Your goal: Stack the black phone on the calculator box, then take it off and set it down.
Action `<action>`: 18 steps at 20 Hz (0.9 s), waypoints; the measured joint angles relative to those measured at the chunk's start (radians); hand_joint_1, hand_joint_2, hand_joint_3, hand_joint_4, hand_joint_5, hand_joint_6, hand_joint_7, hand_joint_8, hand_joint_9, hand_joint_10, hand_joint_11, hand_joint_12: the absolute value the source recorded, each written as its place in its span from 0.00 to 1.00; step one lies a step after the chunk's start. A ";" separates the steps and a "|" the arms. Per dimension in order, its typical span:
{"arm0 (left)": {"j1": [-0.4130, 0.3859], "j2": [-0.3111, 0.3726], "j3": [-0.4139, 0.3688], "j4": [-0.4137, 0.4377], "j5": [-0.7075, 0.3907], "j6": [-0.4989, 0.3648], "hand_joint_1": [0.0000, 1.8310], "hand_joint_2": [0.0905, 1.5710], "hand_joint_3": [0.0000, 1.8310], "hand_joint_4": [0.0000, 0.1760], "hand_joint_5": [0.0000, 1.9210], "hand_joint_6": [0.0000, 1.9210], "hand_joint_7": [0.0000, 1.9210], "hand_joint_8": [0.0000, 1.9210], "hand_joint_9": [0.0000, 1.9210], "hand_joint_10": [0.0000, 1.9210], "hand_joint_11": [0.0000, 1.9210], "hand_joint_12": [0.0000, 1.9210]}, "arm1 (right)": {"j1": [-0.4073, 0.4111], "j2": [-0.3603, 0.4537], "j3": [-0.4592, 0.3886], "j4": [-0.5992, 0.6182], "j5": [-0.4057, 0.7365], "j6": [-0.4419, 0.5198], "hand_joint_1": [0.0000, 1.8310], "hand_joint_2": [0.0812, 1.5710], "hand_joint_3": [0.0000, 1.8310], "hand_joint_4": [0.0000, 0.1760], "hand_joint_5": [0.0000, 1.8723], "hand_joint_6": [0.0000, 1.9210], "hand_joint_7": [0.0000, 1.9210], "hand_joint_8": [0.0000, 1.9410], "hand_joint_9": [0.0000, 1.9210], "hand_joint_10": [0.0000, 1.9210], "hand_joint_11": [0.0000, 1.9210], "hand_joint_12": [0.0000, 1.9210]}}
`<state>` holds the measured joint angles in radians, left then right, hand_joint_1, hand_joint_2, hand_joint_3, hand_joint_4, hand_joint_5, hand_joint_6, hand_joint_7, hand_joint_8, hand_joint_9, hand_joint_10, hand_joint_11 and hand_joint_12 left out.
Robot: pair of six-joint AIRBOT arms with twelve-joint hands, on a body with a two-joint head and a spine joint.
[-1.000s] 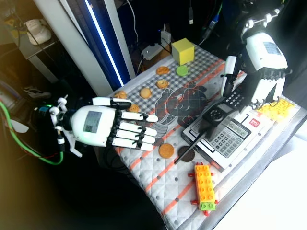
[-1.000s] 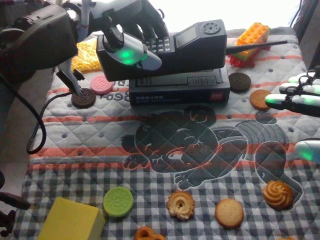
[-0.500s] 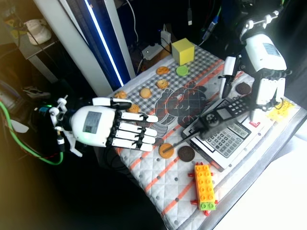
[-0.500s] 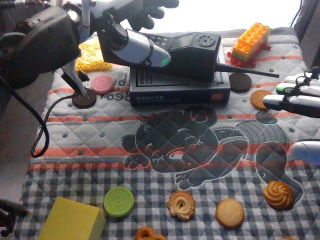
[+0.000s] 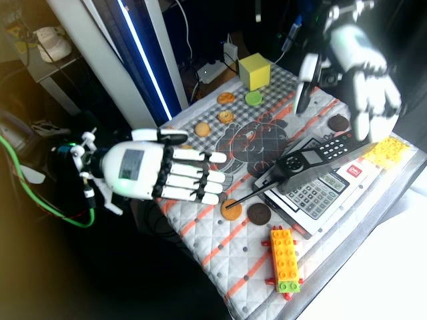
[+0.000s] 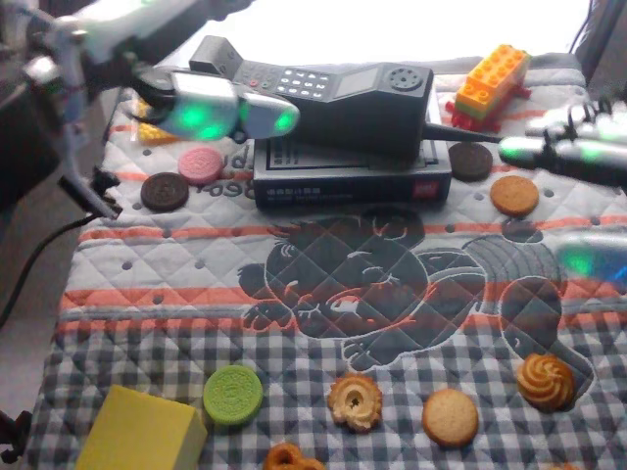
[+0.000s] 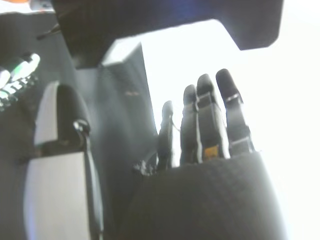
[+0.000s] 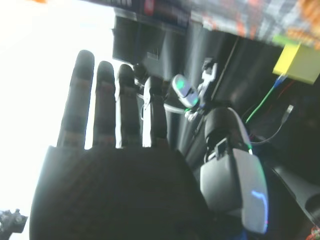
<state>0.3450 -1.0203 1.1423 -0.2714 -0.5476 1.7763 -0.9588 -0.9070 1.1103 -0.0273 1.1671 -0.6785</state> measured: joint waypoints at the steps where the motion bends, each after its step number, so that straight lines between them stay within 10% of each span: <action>1: 0.029 0.039 -0.035 0.017 -0.048 -0.048 0.44 0.55 0.00 1.00 0.09 0.00 0.12 0.00 0.10 0.01 0.00 0.30 | 0.029 -0.001 0.006 -0.002 0.011 0.000 0.04 0.81 0.00 0.68 0.15 0.00 0.14 0.00 0.12 0.00 0.08 0.05; 4: 0.129 0.145 -0.129 0.018 -0.155 -0.079 0.47 0.54 0.00 0.90 0.07 0.00 0.12 0.00 0.08 0.00 0.00 0.20 | 0.110 -0.040 0.055 0.018 0.028 -0.001 0.20 0.79 0.00 0.55 0.17 0.00 0.15 0.00 0.15 0.00 0.16 0.06; 7: 0.233 0.203 -0.211 -0.004 -0.256 -0.079 0.48 0.51 0.00 0.91 0.08 0.00 0.15 0.00 0.10 0.00 0.00 0.27 | 0.186 -0.098 0.102 0.011 -0.035 -0.001 0.21 0.76 0.00 0.69 0.17 0.00 0.14 0.00 0.11 0.00 0.12 0.04; 8: 0.300 0.216 -0.253 -0.021 -0.331 -0.081 0.48 0.51 0.00 0.78 0.08 0.00 0.09 0.01 0.02 0.00 0.00 0.05 | 0.224 -0.127 0.124 0.005 -0.080 -0.001 0.21 0.75 0.00 0.76 0.16 0.00 0.14 0.00 0.12 0.00 0.11 0.03; 9: 0.349 0.220 -0.278 -0.029 -0.375 -0.081 0.51 0.50 0.00 0.58 0.08 0.00 0.08 0.01 0.01 0.00 0.00 0.01 | 0.248 -0.146 0.140 -0.003 -0.109 0.000 0.22 0.74 0.00 0.77 0.16 0.00 0.14 0.00 0.12 0.00 0.12 0.03; 11: 0.423 0.225 -0.310 -0.068 -0.444 -0.080 0.51 0.52 0.00 0.49 0.09 0.00 0.08 0.00 0.03 0.00 0.02 0.01 | 0.292 -0.176 0.172 -0.019 -0.167 -0.001 0.30 0.72 0.00 0.90 0.17 0.00 0.17 0.00 0.15 0.00 0.13 0.05; 12: 0.464 0.227 -0.323 -0.111 -0.496 -0.081 0.53 0.54 0.00 0.53 0.10 0.00 0.10 0.00 0.08 0.00 0.00 0.23 | 0.323 -0.197 0.194 -0.026 -0.212 0.000 0.34 0.71 0.01 0.95 0.16 0.00 0.16 0.00 0.14 0.00 0.08 0.12; 13: 0.480 0.227 -0.328 -0.122 -0.514 -0.080 0.53 0.54 0.00 0.53 0.10 0.00 0.10 0.00 0.08 0.00 0.00 0.23 | 0.336 -0.205 0.204 -0.035 -0.234 -0.001 0.34 0.71 0.01 0.95 0.16 0.00 0.16 0.00 0.14 0.00 0.08 0.12; 14: 0.512 0.227 -0.341 -0.150 -0.544 -0.080 0.51 0.53 0.00 0.61 0.10 0.00 0.15 0.00 0.15 0.01 0.00 0.40 | 0.370 -0.225 0.229 -0.050 -0.280 0.000 0.34 0.68 0.00 0.87 0.17 0.00 0.17 0.00 0.15 0.00 0.00 0.35; 18: 0.537 0.227 -0.351 -0.169 -0.555 -0.081 0.50 0.53 0.00 0.59 0.10 0.00 0.14 0.00 0.13 0.00 0.00 0.41 | 0.462 -0.290 0.282 -0.095 -0.383 0.000 0.36 0.65 0.00 0.96 0.17 0.00 0.18 0.00 0.17 0.00 0.00 0.44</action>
<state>0.8818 -0.7929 0.7914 -0.4404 -1.1030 1.6955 -0.4965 -1.1965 1.3926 -0.1219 0.7845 -0.6788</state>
